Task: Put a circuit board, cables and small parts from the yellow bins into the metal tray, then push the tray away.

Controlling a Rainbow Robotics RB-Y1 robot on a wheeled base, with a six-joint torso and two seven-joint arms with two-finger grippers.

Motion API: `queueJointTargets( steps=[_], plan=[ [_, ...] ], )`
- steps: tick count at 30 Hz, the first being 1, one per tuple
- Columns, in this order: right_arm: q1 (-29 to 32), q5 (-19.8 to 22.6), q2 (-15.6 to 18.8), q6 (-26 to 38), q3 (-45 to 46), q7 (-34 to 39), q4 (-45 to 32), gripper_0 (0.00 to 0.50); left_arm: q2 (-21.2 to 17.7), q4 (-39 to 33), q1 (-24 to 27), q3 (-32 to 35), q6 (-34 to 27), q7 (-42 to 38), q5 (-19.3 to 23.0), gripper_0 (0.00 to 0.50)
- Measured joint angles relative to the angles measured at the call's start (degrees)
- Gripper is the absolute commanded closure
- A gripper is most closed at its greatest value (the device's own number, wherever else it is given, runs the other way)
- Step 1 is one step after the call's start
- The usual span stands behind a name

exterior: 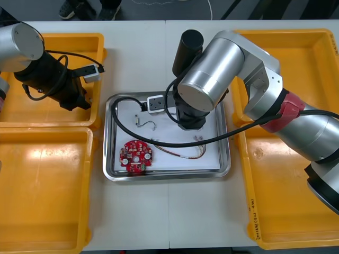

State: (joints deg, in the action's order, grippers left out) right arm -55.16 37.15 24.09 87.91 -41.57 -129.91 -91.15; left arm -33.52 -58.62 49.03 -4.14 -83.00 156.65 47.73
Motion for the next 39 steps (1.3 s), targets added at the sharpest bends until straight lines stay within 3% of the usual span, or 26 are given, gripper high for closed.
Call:
queueJointTargets(
  steps=[18,21,23,26,28,30,36,39],
  plan=[
    [0.05,-1.75,0.0,-4.16,-6.33,0.03,2.12,0.5,1.96,-0.81,0.0,0.0,0.11,0.0,-1.59,0.0],
    [0.06,-1.76,0.0,-4.55,-6.79,0.07,2.14,0.5,2.03,-0.88,0.01,0.0,0.17,0.0,-2.02,0.048],
    [0.06,-1.76,0.0,-4.62,-6.82,0.18,2.14,0.428,2.05,-0.94,0.03,0.0,0.26,0.0,-2.39,0.068],
    [0.06,-1.76,0.0,-5.05,-6.82,0.37,2.15,0.245,2.08,-0.99,0.05,0.0,0.33,0.0,-3.26,0.097],
    [0.06,-1.76,0.0,-5.29,-6.82,0.37,2.16,0.153,2.12,-1.01,0.06,0.0,0.33,0.0,-3.81,0.097],
    [0.06,-1.76,0.0,-5.48,-6.83,0.37,2.17,0.104,2.13,-1.04,0.06,0.0,0.33,0.0,-3.9,0.095],
    [0.06,-1.8,0.0,-5.57,-6.83,0.76,2.18,0.069,2.17,-1.06,0.06,0.0,0.37,0.0,-4.07,0.099],
    [0.06,-1.82,0.0,-5.57,-6.83,1.06,2.19,0.07,2.17,-1.08,0.06,0.0,0.57,0.0,-4.18,0.181]
  ],
)
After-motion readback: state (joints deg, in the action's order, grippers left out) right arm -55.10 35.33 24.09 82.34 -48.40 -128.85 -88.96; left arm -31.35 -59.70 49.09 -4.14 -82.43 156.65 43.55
